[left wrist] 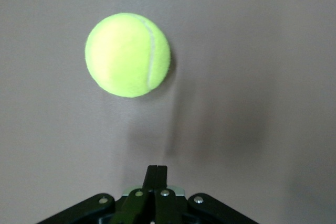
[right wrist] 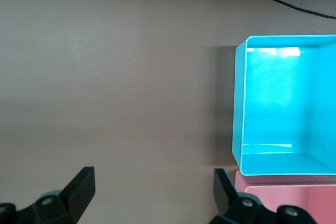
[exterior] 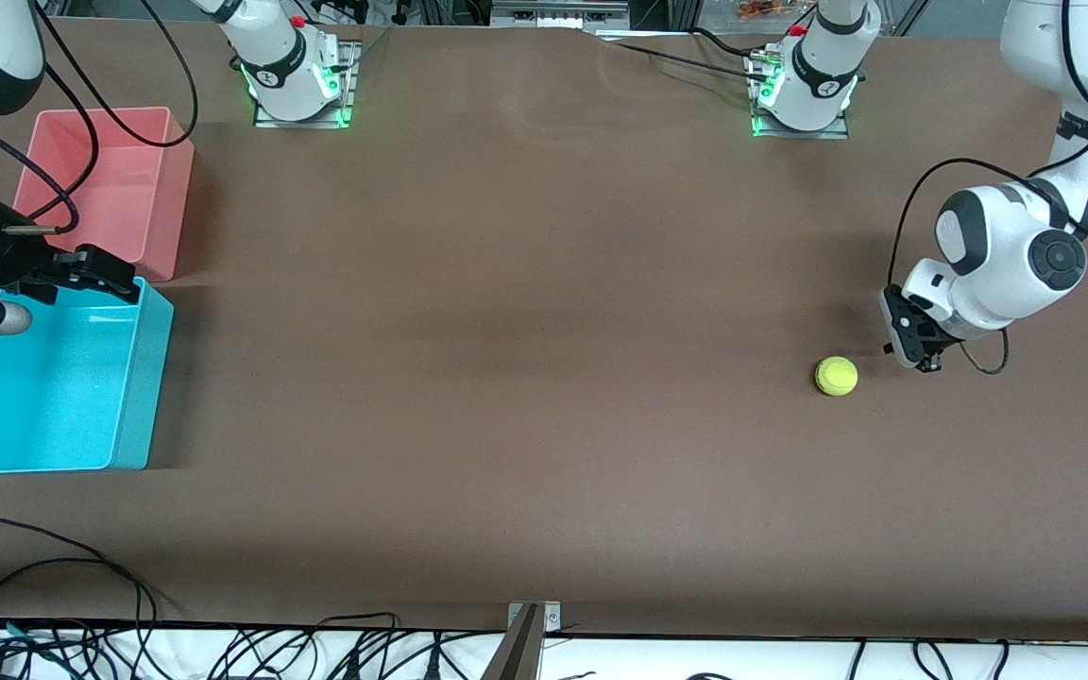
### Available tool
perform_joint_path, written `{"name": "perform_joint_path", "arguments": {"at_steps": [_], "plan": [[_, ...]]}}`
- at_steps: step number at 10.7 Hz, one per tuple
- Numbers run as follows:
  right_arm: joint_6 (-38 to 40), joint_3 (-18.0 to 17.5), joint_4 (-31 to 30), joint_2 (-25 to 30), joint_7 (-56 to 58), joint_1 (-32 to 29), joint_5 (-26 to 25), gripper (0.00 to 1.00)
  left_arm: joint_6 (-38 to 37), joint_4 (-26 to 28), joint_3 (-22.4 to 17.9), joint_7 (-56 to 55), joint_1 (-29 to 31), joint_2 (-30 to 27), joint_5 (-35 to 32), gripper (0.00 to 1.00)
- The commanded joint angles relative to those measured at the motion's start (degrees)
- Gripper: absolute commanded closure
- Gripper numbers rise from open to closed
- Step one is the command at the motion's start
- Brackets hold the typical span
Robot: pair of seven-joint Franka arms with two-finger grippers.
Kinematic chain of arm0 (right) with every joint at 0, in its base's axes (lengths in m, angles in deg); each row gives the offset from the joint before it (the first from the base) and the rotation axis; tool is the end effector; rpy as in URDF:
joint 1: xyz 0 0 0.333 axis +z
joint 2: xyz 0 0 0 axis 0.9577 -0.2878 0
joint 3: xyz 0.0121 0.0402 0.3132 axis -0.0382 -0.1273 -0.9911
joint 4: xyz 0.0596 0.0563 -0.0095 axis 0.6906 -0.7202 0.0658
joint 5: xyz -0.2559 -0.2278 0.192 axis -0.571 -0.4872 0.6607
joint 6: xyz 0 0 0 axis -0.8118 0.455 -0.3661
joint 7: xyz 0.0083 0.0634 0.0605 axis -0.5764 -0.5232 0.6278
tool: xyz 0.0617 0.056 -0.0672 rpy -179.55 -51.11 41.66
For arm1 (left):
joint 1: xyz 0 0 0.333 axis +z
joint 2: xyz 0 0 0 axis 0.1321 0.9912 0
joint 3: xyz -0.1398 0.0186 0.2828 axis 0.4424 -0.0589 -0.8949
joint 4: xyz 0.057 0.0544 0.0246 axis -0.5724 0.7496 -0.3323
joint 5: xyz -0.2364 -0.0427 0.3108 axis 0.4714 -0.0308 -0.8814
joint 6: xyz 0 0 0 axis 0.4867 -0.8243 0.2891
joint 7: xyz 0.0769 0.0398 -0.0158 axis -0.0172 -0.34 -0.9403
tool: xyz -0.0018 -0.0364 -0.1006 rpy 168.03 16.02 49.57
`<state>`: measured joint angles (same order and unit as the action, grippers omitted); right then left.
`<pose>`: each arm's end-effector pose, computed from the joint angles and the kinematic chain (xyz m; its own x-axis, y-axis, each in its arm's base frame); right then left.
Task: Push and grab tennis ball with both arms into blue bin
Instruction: 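Push the tennis ball with the left gripper toward the table middle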
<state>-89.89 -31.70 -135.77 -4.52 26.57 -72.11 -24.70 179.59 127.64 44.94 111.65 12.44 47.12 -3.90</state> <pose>0.6218 0.0311 0.5815 0.9997 0.0228 -0.0007 0.0228 -0.9997 0.0019 0.5549 0.0792 0.2217 0.1913 -0.9815 0.0105 -0.9815 -0.1913 -0.0004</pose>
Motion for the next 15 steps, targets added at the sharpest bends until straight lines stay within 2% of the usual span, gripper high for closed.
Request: {"name": "perform_joint_path", "arguments": {"at_steps": [1, 4, 7, 11, 15], "plan": [[-1.25, 0.07, -0.79, 0.65, 0.27, 0.15, 0.28, 0.00, 4.13, -2.76, -0.50, 2.32, -0.63, 4.43, 1.41, 1.00], [-1.25, 0.07, -0.88, 0.65, 0.17, 0.15, 0.37, 0.00, 4.49, -6.80, -0.50, 2.32, -0.55, 7.86, 1.67, 1.00], [-1.25, 0.07, -0.97, 0.65, 0.17, 0.15, 0.37, 0.00, 4.49, -8.48, -0.50, 1.88, -1.68, 8.74, 2.02, 1.00], [-1.25, 0.07, -0.97, 0.65, 0.17, 0.15, 0.37, 0.00, 4.49, -8.66, -0.33, -4.43, -5.10, 8.83, 2.72, 1.00], [-1.25, 0.07, -0.97, 0.65, 0.17, 0.15, 0.37, 0.00, 4.49, -8.39, -0.15, -5.59, -5.38, 8.83, 2.11, 1.00]]}}
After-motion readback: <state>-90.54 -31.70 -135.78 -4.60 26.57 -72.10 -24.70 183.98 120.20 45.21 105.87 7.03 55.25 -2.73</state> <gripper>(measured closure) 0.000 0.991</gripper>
